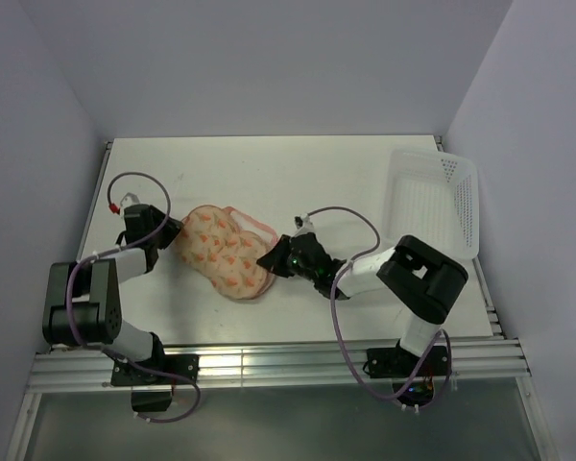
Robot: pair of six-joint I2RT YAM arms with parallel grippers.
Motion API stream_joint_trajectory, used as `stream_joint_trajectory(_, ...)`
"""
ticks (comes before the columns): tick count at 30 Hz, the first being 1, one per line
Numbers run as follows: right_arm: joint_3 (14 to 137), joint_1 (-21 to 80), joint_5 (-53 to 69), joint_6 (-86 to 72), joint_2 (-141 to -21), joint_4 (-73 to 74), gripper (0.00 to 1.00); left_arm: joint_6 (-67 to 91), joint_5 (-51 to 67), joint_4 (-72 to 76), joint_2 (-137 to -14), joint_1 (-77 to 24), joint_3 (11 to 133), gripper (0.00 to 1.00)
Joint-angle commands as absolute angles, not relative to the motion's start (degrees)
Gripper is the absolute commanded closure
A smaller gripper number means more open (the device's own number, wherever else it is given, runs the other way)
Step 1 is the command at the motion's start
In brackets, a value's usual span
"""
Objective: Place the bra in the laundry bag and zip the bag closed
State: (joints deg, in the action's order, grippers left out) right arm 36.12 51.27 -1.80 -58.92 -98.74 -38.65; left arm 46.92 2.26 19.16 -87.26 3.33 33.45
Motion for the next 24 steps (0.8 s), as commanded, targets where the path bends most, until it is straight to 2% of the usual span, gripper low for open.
stream_joint_trajectory(1,40.84,44.84,3.21,-53.37,-98.52,-38.17,0.88,50.79,0.35,22.94,-80.35,2.2,27.17,0.59)
stream_joint_trajectory(5,52.27,37.37,9.74,-42.05,-102.74,-24.28,0.89,51.15,0.09,22.06,-71.12,-2.1,20.67,0.52)
stream_joint_trajectory(8,62.29,32.71,10.55,-34.93,-106.43,-13.12,0.85,51.33,-3.08,17.41,-63.67,-5.27,16.62,0.37)
stream_joint_trajectory(9,65.19,30.61,10.98,-33.24,-108.78,-7.7,0.75,51.59,-2.99,16.62,-61.37,-5.88,14.09,0.27)
stream_joint_trajectory(10,71.04,29.72,11.07,-31.92,-109.94,-4.6,0.67,52.55,-3.08,14.44,-56.74,-7.02,13.02,0.23)
stream_joint_trajectory(11,73.37,28.92,8.9,-29.82,-110.65,-2.4,0.47,52.82,-2.03,13.98,-54.43,-7.29,11.96,0.19)
stream_joint_trajectory(13,77.58,27.26,7.04,-28.39,-111.01,1.39,0.24,54.39,-1.76,11.79,-49.51,-9.13,10.11,0.18)
stream_joint_trajectory(15,78.57,26.89,6.25,-27.16,-108.39,3.24,0.12,54.58,-2.46,8.1,-43.0,-10.02,9.84,0.19)
stream_joint_trajectory(18,73.59,28.38,6.5,-28.99,-101.9,-0.15,0.12,53.62,-4.04,5.19,-39.03,-10.37,11.59,0.25)
stream_joint_trajectory(19,67.65,30.3,6.24,-30.05,-99.86,-3.13,0.13,52.66,-3.87,4.4,-39.37,-10.37,12.38,0.26)
stream_joint_trajectory(24,48.28,39.1,5.63,-42.87,-91.25,-21.83,0.24,50.27,-3.42,2.03,-41.3,-10.63,13.19,0.21)
